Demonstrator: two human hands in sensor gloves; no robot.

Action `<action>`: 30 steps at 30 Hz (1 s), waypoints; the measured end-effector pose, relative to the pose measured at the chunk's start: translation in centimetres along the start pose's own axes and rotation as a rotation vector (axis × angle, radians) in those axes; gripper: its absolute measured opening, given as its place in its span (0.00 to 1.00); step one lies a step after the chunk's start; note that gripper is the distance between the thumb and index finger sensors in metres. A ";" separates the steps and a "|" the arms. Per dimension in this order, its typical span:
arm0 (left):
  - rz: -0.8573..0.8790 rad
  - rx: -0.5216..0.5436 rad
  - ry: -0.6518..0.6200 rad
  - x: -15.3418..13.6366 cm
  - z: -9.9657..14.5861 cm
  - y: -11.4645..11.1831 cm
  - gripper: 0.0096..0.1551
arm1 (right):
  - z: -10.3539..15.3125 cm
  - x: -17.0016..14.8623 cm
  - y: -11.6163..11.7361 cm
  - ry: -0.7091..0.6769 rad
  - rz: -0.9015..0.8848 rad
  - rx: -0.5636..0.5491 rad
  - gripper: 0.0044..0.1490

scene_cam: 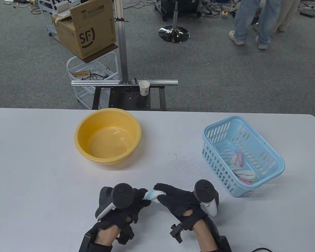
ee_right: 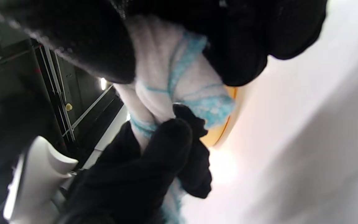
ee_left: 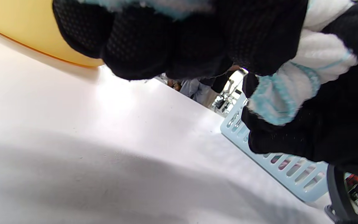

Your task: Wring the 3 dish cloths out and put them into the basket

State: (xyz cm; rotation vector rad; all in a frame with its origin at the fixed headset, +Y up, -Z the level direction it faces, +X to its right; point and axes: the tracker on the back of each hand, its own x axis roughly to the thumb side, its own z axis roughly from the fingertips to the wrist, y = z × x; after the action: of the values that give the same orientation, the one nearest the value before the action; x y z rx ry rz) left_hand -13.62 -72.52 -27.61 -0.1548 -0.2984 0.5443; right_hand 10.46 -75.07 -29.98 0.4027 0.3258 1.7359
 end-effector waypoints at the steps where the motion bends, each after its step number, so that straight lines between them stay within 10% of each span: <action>1: -0.008 0.011 -0.008 0.1 0.1 0.0 0.33 | -0.1 -0.2 0.0 -0.007 -0.030 -0.014 0.39; 9: -0.158 0.144 -0.096 1.9 0.9 0.4 0.50 | -0.2 -0.9 -0.1 0.019 -0.108 -0.052 0.42; 17: -0.210 0.209 -0.172 2.9 1.1 0.3 0.38 | 0.0 -2.0 0.0 0.134 -0.268 -0.110 0.44; 24: 0.105 0.229 -0.048 0.0 0.8 1.0 0.36 | 0.0 -1.9 0.1 0.063 -0.363 -0.145 0.43; 30: 0.491 0.190 0.083 -3.5 0.4 0.9 0.37 | 0.3 0.6 0.7 -0.162 0.093 -0.251 0.37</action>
State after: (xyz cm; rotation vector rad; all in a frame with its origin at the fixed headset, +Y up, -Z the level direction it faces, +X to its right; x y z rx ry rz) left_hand -17.02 -73.53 -28.26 -0.0644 -0.1236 1.0457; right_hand 9.88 -74.63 -29.37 0.3769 -0.0279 1.7960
